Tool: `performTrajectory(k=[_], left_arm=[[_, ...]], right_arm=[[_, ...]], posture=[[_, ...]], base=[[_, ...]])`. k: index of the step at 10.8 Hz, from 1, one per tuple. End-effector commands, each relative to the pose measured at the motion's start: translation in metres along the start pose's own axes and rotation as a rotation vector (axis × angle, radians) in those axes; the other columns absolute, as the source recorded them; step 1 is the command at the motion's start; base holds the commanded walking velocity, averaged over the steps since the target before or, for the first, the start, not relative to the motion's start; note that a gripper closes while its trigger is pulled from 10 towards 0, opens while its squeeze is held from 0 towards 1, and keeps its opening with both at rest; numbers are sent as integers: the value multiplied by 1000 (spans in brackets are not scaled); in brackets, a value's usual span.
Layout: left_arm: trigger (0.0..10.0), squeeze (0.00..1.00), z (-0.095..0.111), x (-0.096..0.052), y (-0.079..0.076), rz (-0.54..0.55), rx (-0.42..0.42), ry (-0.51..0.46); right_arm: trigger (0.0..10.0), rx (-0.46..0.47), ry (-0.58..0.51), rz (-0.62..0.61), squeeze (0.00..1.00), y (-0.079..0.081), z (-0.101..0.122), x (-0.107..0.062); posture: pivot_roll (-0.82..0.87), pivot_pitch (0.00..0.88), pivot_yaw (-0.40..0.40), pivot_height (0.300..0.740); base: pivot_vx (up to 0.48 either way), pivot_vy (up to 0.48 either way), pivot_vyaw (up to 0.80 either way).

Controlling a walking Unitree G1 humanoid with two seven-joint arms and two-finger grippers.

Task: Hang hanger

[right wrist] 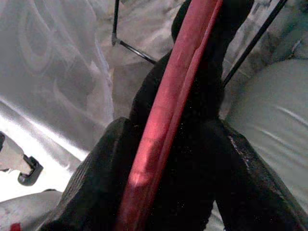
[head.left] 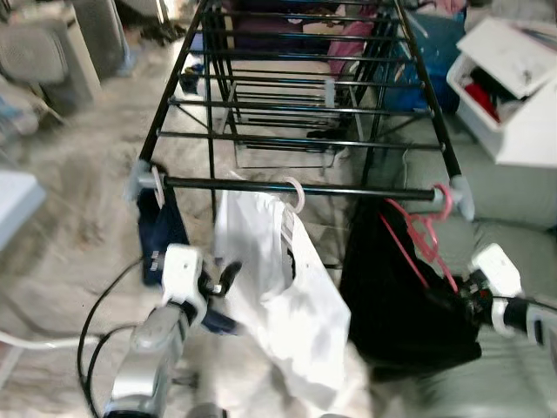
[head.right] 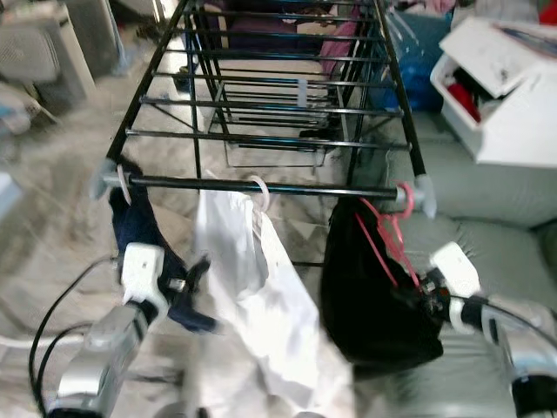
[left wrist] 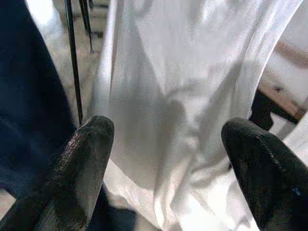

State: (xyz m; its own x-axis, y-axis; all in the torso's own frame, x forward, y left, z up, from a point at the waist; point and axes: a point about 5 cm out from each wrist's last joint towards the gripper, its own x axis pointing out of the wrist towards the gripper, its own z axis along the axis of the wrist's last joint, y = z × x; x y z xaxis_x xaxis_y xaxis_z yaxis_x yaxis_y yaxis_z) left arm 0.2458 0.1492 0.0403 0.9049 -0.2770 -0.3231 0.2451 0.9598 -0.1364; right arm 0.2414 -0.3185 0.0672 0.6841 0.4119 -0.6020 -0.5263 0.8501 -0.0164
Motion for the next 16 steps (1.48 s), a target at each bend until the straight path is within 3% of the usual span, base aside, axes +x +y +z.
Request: performTrajectory(k=[1, 2, 3, 8, 13, 16], left_arm=[[10000, 0, 1, 1, -1, -13, -3, 5], [10000, 0, 19, 11, -4, -28, -3, -19], [10000, 0, 28, 10, -4, -20, -18, -59], [10000, 0, 49, 11, 3, -27, -5, -64], [10000, 0, 49, 16, -2, -38, -12, -53], [10000, 0, 52, 20, -1, -36, -4, -65]], right_arm=[[0, -2, -8, 14, 0, 3, 1, 2], [0, 3, -37, -3, 0, -2, 18, 10], [0, -15, -75, -14, 0, -1, 23, 13], [0, 13, -154, -27, 0, 7, 32, 17], [0, 21, -197, -42, 0, 12, 39, 15], [0, 53, -238, -113, 0, 10, 42, 16]], posture=[[-81, 0, -65, 740], [-92, 14, -41, 740], [-92, 0, -4, 740], [-79, 25, 37, 740], [-100, 16, 44, 740], [-99, 0, 45, 740]], base=[[0, 0, 0], [0, 0, 0], [0, 0, 0], [0, 0, 0], [0, 0, 0], [0, 0, 0]])
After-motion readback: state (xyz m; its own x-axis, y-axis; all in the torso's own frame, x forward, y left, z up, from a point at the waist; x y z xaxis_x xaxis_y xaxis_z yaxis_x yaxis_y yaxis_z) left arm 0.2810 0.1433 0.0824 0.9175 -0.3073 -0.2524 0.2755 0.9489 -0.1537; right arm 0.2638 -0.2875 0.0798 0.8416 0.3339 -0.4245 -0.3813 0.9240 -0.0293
